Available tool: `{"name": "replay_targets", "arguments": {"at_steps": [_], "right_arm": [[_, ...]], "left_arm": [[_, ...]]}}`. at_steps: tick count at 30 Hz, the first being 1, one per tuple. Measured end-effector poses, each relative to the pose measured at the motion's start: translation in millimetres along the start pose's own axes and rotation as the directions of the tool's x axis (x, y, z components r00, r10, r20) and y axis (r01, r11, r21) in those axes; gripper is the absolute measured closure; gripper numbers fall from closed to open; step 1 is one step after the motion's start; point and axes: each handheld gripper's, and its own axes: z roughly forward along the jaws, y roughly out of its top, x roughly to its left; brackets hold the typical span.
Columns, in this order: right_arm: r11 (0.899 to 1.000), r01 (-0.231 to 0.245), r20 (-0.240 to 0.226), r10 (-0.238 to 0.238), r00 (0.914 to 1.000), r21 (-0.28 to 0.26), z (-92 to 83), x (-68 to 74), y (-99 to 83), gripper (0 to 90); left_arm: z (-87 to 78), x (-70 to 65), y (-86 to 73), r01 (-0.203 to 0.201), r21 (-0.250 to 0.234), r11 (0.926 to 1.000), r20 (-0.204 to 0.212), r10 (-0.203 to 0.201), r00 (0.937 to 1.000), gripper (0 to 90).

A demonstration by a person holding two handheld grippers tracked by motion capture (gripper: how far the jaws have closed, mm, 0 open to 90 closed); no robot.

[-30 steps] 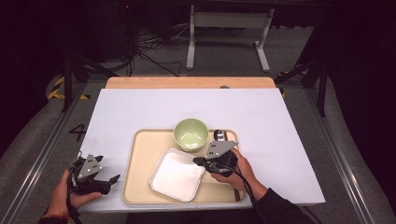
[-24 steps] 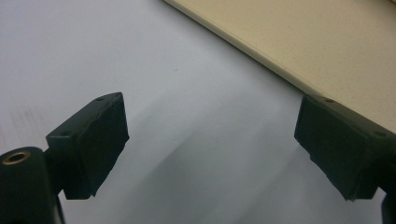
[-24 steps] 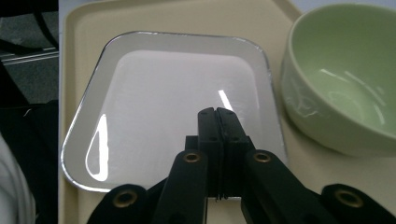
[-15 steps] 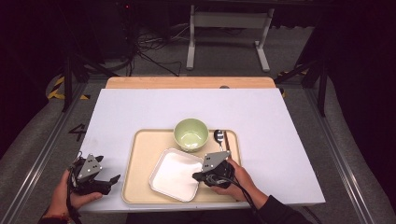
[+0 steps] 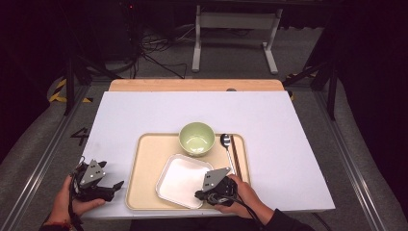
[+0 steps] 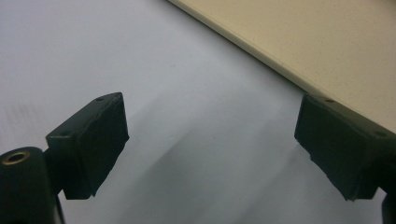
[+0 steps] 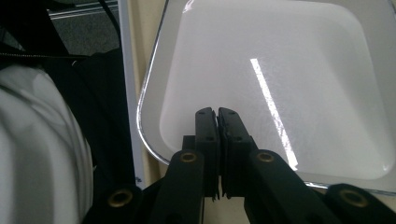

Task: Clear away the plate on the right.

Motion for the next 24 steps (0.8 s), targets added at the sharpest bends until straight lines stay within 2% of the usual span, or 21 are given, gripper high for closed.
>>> {"name": "replay_targets", "arguments": {"at_steps": [13, 16, 19, 24], "right_arm": [[0.999, -0.037, -0.011, 0.038, 0.9992, 0.009, -11.4, -2.5, -14.4, 86.4], [0.999, -0.031, -0.010, 0.031, 0.9995, 0.010, -13.2, -3.3, -16.4, 86.4], [1.000, -0.001, 0.012, 0.001, 0.9999, 0.026, -17.5, -1.8, -19.3, 86.3], [1.000, -0.011, 0.016, 0.010, 0.9998, 0.024, -22.1, -4.0, -24.5, 85.4]], "left_arm": [[0.7, -1.4, -0.4, -0.009, 0.007, 0.9999, 0.004, 0.009, 1.0000, 10.4], [0.3, -0.8, -0.1, -0.012, 0.006, 0.9999, 0.006, 0.012, 0.9999, 10.4], [0.9, -1.2, -0.3, -0.011, 0.008, 0.9999, 0.003, 0.011, 0.9999, 10.4], [0.8, -0.9, 0.0, -0.008, 0.007, 0.9999, 0.006, 0.008, 0.9999, 10.4]]}}
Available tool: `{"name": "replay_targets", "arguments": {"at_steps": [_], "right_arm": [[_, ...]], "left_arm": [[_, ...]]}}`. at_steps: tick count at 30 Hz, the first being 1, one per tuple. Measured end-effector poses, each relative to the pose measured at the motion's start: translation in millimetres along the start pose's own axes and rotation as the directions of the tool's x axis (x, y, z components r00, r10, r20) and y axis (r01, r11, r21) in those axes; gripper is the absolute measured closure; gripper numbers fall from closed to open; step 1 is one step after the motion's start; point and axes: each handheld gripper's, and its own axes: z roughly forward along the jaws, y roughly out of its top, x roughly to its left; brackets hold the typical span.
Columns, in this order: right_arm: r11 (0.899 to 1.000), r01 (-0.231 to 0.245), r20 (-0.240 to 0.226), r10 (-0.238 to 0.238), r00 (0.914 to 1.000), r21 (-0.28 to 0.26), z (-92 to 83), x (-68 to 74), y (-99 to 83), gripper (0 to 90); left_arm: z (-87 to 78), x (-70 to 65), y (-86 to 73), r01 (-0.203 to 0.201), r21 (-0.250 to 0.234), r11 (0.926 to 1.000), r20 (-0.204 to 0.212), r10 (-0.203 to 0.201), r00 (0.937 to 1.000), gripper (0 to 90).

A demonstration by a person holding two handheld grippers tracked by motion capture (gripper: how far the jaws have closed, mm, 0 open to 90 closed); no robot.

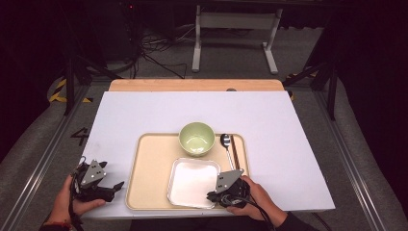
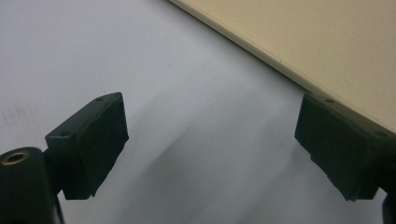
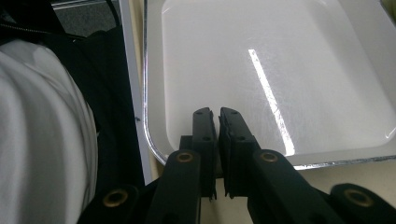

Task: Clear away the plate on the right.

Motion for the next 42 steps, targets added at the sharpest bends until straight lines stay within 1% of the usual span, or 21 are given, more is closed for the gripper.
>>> {"name": "replay_targets", "arguments": {"at_steps": [4, 5, 8, 11, 17, 18, 19, 23, 27, 28, 31, 34, 35, 37, 38, 42], "right_arm": [[1.000, -0.011, 0.008, 0.011, 0.9999, -0.004, -4.2, -2.3, -5.3, 85.0], [1.000, -0.006, 0.009, 0.006, 0.9999, -0.005, -4.7, -2.6, -6.2, 84.9], [1.000, -0.003, 0.030, 0.003, 0.9995, 0.002, -7.4, -1.7, -8.4, 84.7], [1.000, -0.013, 0.025, 0.013, 0.9996, 0.001, -9.0, -2.4, -10.6, 84.1], [1.000, -0.005, 0.036, 0.005, 0.9993, 0.002, -9.3, -1.8, -9.8, 83.4], [1.000, -0.004, 0.037, 0.004, 0.9993, 0.003, -9.9, -2.0, -9.6, 83.3], [1.000, -0.009, 0.037, 0.009, 0.9993, -0.003, -10.2, -2.3, -9.6, 83.2], [1.000, -0.016, 0.046, 0.017, 0.9988, -0.016, -12.8, -4.0, -9.5, 81.7], [0.999, -0.026, 0.041, 0.027, 0.9988, -0.027, -13.0, -5.0, -8.2, 80.4], [0.999, -0.021, 0.052, 0.023, 0.9984, -0.025, -12.6, -5.5, -7.4, 79.3], [0.999, -0.018, 0.059, 0.020, 0.9981, -0.031, -13.0, -6.4, -7.0, 77.8], [0.999, -0.019, 0.061, 0.022, 0.9979, -0.040, -14.1, -7.4, -6.7, 76.8], [0.999, -0.025, 0.072, 0.028, 0.9970, -0.042, -15.0, -8.1, -6.2, 76.1], [0.999, -0.021, 0.071, 0.024, 0.9972, -0.044, -15.4, -8.7, -6.1, 76.3], [0.999, -0.019, 0.081, 0.023, 0.9964, -0.050, -16.6, -9.5, -5.8, 76.3], [0.998, -0.024, 0.092, 0.030, 0.9953, -0.065, -19.5, -11.8, -5.3, 75.1]], "left_arm": [[0.4, 0.0, -0.2, 0.000, 0.001, 1.0000, 0.000, 0.000, 1.0000, 10.4], [0.5, 0.2, -0.1, -0.001, 0.001, 1.0000, -0.002, 0.001, 1.0000, 10.4], [0.9, 0.2, -0.1, 0.000, 0.007, 1.0000, -0.001, 0.000, 1.0000, 10.4], [0.9, 0.2, 0.2, -0.004, 0.010, 0.9999, 0.000, 0.004, 1.0000, 10.4], [0.1, 1.1, -0.5, -0.005, 0.004, 1.0000, -0.004, 0.005, 1.0000, 10.4], [-0.3, 1.6, -0.6, -0.006, 0.004, 1.0000, 0.002, 0.006, 1.0000, 10.4], [-0.7, 1.6, -0.9, 0.001, 0.000, 1.0000, 0.002, -0.001, 1.0000, 10.4], [-2.1, 2.3, -1.0, -0.005, -0.013, 0.9999, 0.009, 0.005, 0.9999, 10.3], [-1.9, 2.1, -0.8, -0.004, -0.009, 0.9999, 0.003, 0.004, 1.0000, 10.3], [-1.7, 2.2, -0.9, -0.003, -0.008, 1.0000, 0.002, 0.003, 1.0000, 10.3], [-1.7, 2.1, -0.9, -0.005, -0.006, 1.0000, 0.004, 0.005, 1.0000, 10.4], [-1.7, 2.2, -1.1, -0.004, -0.007, 1.0000, 0.002, 0.004, 1.0000, 10.3], [-1.4, 2.1, -1.2, -0.002, -0.010, 0.9999, 0.004, 0.002, 1.0000, 10.3], [-1.4, 2.2, -1.2, -0.003, -0.009, 1.0000, 0.007, 0.003, 1.0000, 10.3], [-1.3, 2.1, -1.1, -0.004, -0.008, 1.0000, 0.005, 0.004, 1.0000, 10.3], [-1.3, 2.3, -1.1, -0.003, -0.007, 1.0000, 0.006, 0.004, 1.0000, 10.3]]}}
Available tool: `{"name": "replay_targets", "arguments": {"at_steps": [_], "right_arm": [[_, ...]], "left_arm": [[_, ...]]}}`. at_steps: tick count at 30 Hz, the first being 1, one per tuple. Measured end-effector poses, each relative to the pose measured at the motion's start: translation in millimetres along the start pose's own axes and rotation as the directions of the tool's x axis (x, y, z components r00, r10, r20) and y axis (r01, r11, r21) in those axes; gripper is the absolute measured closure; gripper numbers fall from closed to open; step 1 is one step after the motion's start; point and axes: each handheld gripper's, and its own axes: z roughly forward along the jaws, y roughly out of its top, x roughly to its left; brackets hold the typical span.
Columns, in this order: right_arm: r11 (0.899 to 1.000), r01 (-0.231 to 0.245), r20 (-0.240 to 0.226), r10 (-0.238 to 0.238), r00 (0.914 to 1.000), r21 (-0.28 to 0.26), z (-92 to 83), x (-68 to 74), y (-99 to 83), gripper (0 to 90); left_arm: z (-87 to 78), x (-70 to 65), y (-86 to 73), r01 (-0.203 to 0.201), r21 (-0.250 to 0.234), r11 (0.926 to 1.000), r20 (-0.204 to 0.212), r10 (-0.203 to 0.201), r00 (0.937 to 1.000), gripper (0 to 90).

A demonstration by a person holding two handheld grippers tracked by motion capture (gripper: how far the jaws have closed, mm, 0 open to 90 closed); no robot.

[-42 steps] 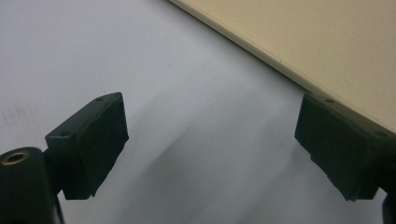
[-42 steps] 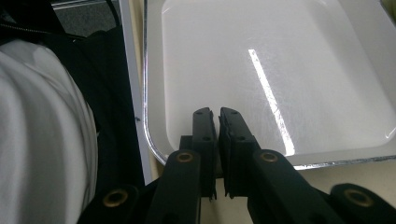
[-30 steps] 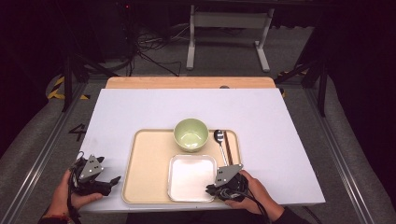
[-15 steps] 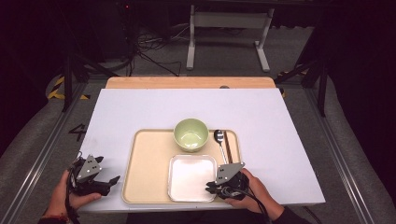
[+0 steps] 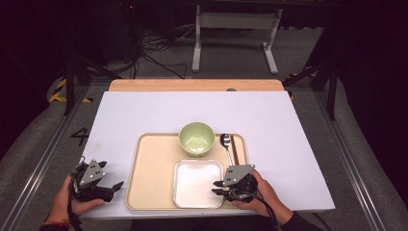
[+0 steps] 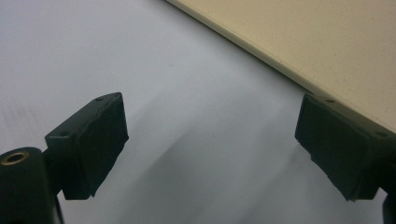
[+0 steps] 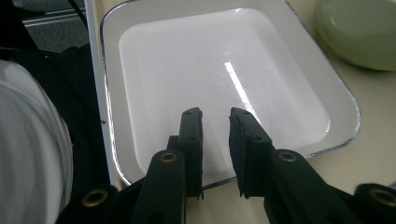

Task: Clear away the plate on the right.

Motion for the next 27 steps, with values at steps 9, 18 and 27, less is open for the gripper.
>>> {"name": "replay_targets", "arguments": {"at_steps": [9, 18, 27], "right_arm": [[1.000, -0.008, 0.036, 0.009, 0.9993, -0.030, -7.8, -4.6, 2.4, 73.3], [0.999, -0.010, 0.061, 0.013, 0.9981, -0.047, -12.4, -8.8, 3.0, 69.2], [0.998, -0.007, 0.083, 0.012, 0.9965, -0.060, -14.5, -10.2, 4.9, 65.2]], "left_arm": [[-0.3, 0.5, -0.9, -0.003, 0.001, 1.0000, -0.001, 0.003, 1.0000, 10.3], [-0.5, 0.2, -0.7, -0.004, 0.000, 1.0000, -0.001, 0.004, 1.0000, 10.4], [-1.8, -0.1, -0.6, -0.001, -0.002, 1.0000, -0.002, 0.001, 1.0000, 10.4]]}}
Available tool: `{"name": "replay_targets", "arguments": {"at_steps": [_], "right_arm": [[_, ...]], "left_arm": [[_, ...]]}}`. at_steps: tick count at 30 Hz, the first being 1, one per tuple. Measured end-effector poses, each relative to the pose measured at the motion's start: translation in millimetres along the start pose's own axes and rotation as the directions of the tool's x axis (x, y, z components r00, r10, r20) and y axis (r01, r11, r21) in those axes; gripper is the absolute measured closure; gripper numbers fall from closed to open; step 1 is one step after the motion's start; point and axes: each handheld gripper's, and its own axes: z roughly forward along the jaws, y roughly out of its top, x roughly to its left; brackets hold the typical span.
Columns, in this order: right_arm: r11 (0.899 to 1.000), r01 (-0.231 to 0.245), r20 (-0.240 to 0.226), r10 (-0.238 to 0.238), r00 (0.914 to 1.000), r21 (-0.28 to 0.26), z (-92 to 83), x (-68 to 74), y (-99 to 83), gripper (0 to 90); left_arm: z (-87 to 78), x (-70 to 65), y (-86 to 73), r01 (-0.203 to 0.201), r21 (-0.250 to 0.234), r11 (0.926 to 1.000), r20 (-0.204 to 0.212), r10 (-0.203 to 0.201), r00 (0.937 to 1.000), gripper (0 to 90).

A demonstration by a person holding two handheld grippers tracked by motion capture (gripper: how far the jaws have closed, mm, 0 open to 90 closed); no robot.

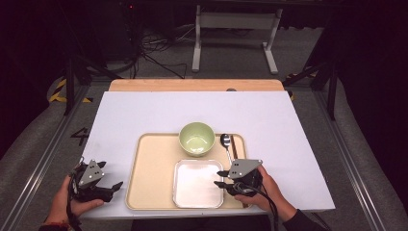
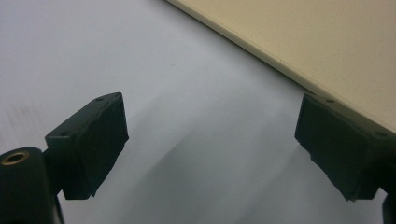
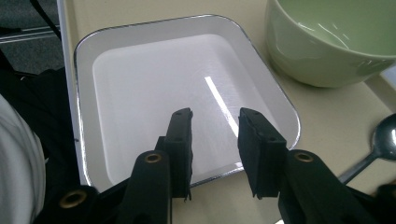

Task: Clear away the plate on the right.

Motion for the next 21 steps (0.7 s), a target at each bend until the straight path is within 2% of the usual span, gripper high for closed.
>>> {"name": "replay_targets", "arguments": {"at_steps": [8, 21], "right_arm": [[1.000, 0.004, 0.049, -0.004, 0.9988, -0.013, -5.9, -8.1, 1.5, 59.4], [0.999, -0.026, 0.124, 0.031, 0.9918, -0.046, -21.0, -27.9, -1.4, 51.0]], "left_arm": [[-0.1, 0.0, -0.2, 0.003, -0.001, 1.0000, 0.005, -0.003, 1.0000, 10.4], [1.0, 0.8, -0.4, 0.006, 0.001, 1.0000, 0.006, -0.006, 1.0000, 10.4]]}}
